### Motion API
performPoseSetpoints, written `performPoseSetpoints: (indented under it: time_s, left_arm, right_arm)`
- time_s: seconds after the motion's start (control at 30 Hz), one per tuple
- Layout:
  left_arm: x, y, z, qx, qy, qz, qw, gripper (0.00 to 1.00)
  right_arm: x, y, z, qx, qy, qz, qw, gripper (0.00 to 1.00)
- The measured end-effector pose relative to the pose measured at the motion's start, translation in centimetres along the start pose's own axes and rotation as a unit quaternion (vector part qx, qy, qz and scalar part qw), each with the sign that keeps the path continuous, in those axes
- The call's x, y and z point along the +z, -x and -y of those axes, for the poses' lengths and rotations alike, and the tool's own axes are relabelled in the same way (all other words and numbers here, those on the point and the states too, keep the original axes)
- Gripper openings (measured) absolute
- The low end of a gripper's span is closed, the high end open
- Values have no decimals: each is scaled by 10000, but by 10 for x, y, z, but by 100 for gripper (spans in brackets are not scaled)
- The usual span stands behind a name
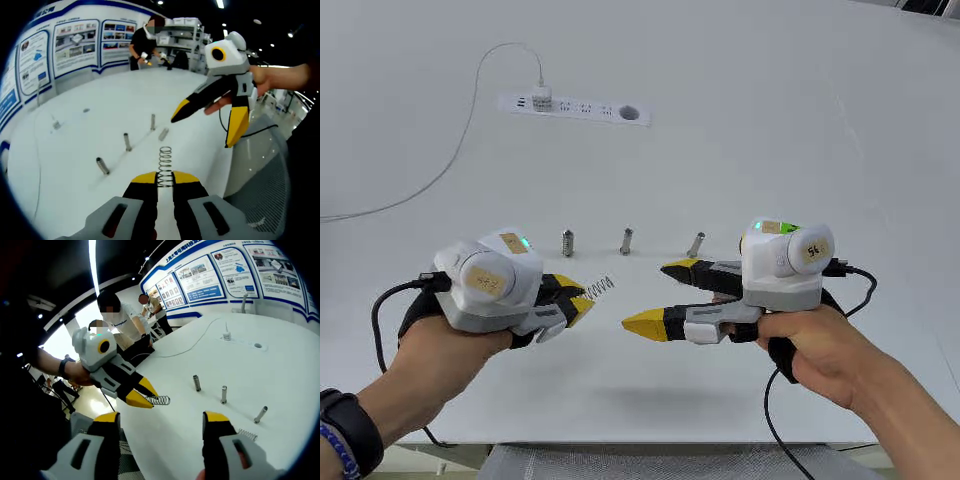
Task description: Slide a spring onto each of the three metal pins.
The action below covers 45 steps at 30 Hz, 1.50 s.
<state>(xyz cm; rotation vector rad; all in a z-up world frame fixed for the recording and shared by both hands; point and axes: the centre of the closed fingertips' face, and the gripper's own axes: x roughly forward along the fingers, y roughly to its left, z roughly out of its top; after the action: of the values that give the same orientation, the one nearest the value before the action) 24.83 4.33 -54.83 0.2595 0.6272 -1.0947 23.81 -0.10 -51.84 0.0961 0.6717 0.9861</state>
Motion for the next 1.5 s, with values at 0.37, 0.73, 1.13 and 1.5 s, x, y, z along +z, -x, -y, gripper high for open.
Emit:
performPoseSetpoints:
  time_s: [0.37, 0.73, 1.13, 1.5]
  left_arm:
    - [13, 0, 30, -268, -519, 32, 9983, 10]
    - [23, 2, 52, -473, -786, 103, 9957, 10]
    - [36, 7, 60, -577, -1096, 220, 9921, 10]
    - [41, 11, 69, -829, -1294, 303, 9877, 10]
  right_arm:
    - [-7, -2, -10, 237, -63, 30, 9997, 60]
    - [-5, 3, -21, 548, -318, 240, 9977, 34]
    - [-4, 15, -31, 864, -484, 302, 9946, 23]
    - [1, 23, -39, 1115, -392, 123, 9929, 14]
